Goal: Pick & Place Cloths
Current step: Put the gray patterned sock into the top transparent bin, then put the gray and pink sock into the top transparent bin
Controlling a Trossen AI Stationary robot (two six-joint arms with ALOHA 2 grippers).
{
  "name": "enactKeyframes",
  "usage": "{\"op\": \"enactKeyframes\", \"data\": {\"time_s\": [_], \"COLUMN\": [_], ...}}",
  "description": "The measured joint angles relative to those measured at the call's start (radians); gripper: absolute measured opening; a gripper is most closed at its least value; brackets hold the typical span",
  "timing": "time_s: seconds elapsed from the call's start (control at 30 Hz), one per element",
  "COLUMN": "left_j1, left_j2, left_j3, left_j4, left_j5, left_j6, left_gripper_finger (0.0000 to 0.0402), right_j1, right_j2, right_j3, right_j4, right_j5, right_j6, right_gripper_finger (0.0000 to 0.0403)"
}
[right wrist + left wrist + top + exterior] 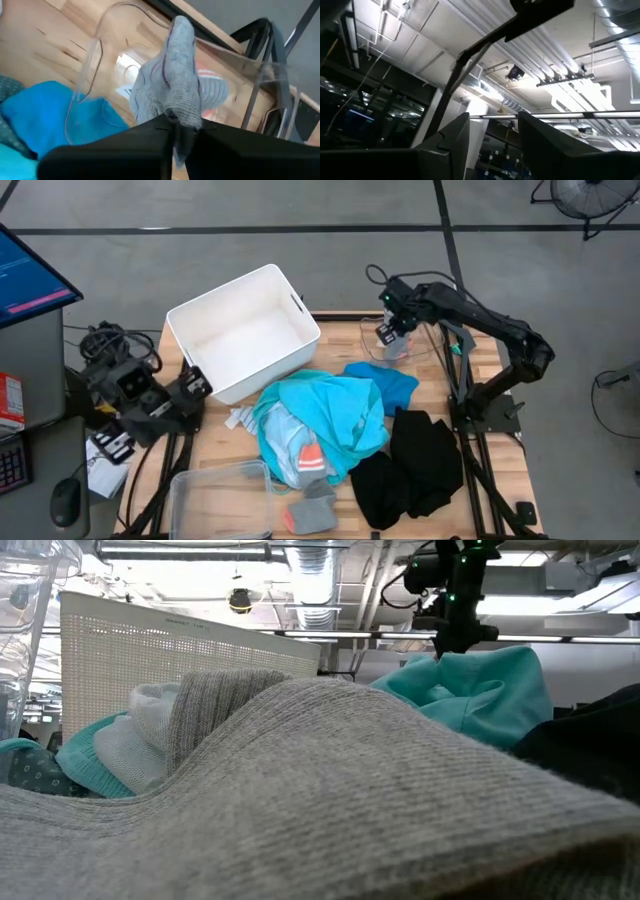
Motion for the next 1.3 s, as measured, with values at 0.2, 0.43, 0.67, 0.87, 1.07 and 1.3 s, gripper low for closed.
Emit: {"op": "enactKeyframes", "data": {"time_s": [0.2, 0.43, 0.67, 0.87, 1.07, 1.3], "left_j1": [-0.010, 0.009, 0.021, 0.100, 0.222, 0.341], "left_j2": [-0.020, -0.035, 0.012, 0.121, 0.303, 0.461], "left_j3": [0.000, 0.001, -0.001, 0.000, -0.001, -0.001], "left_j4": [-0.047, -0.206, -0.598, -0.849, -0.914, -0.903], "left_j5": [0.005, -0.009, -0.221, -0.240, -0.013, 0.291], "left_j6": [0.000, 0.021, -0.006, -0.131, -0.127, -0.101], "left_gripper_finger": [0.0155, 0.0155, 0.0155, 0.0155, 0.0155, 0.0155], "right_j1": [-0.005, -0.016, 0.140, 0.464, 0.918, 1.297], "right_j2": [0.001, 0.000, -0.087, -0.207, -0.263, -0.164], "right_j3": [-0.028, 0.010, 0.262, 0.406, 0.408, 0.408], "right_j4": [-0.018, -0.007, -0.072, -0.052, 0.087, 0.148], "right_j5": [-0.016, -0.114, -0.505, -0.544, -0.303, 0.014], "right_j6": [-0.002, 0.001, 0.105, 0.279, 0.453, 0.511], "right_gripper_finger": [0.0101, 0.0234, 0.0248, 0.0228, 0.0208, 0.0193]}}
